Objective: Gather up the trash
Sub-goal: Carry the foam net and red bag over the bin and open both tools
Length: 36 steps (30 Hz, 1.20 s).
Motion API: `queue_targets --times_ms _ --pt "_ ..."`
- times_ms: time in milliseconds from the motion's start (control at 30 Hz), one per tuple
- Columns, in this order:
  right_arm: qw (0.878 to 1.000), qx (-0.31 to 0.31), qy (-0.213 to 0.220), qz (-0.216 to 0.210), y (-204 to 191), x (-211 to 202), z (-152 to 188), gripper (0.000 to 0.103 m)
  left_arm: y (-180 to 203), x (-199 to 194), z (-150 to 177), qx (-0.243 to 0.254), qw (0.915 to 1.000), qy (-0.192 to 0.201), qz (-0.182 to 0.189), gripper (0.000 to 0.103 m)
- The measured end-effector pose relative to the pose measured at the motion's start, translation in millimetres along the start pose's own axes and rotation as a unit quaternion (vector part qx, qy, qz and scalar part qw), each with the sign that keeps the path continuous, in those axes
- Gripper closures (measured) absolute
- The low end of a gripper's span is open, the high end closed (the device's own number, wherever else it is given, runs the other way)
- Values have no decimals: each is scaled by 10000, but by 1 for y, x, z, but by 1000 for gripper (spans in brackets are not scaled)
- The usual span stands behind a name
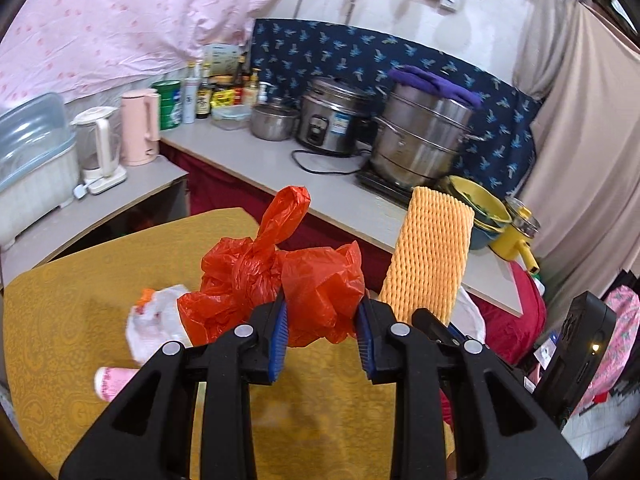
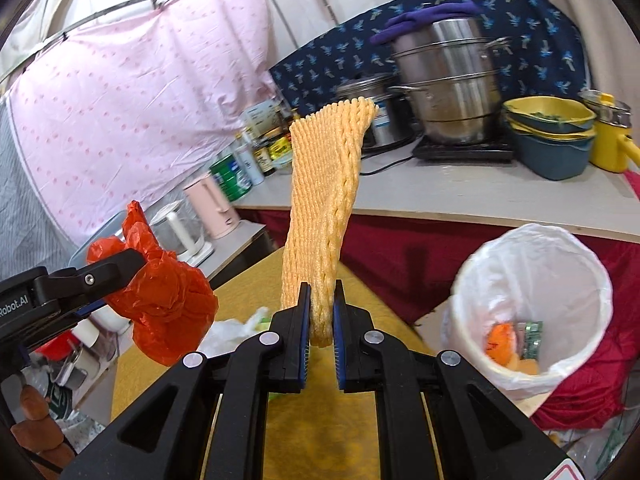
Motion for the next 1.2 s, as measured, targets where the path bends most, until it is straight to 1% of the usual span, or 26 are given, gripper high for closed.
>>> queue_targets --times_ms 100,300,467,600,833,933,1067,1200 --pt "9997 169 60 175 33 -9 -4 93 35 14 5 182 9996 -98 168 75" --pt "9970 471 146 594 98 -27 -5 93 93 43 19 511 9969 -312 509 75" --pt "9929 730 181 917 149 -38 -2 93 136 69 35 705 9926 -516 842 75" --pt "9893 901 159 1134 185 -43 4 93 163 90 46 821 9893 -687 993 75" --pt "9839 1127 63 1387 229 -40 17 93 197 123 65 927 9839 -982 1172 75" --pt "9820 1199 -7 1459 242 -35 23 93 208 141 77 921 9807 -1192 1246 75" --pt "9798 1280 -111 1532 256 -26 32 93 211 167 92 695 9759 -1552 1369 72" --pt "9786 1311 -206 1571 266 -15 37 93 208 188 104 444 9731 -1755 1426 71"
Point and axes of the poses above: each gripper's, at about its wrist camera, not at the fingertips, and x roughly the way its jaws point, y to its right, z to its underside, the point moved 6 cm from there along x, roughly the way its jaws point, and after that the axes turned 3 degrees about y, right-handed, at the moved point
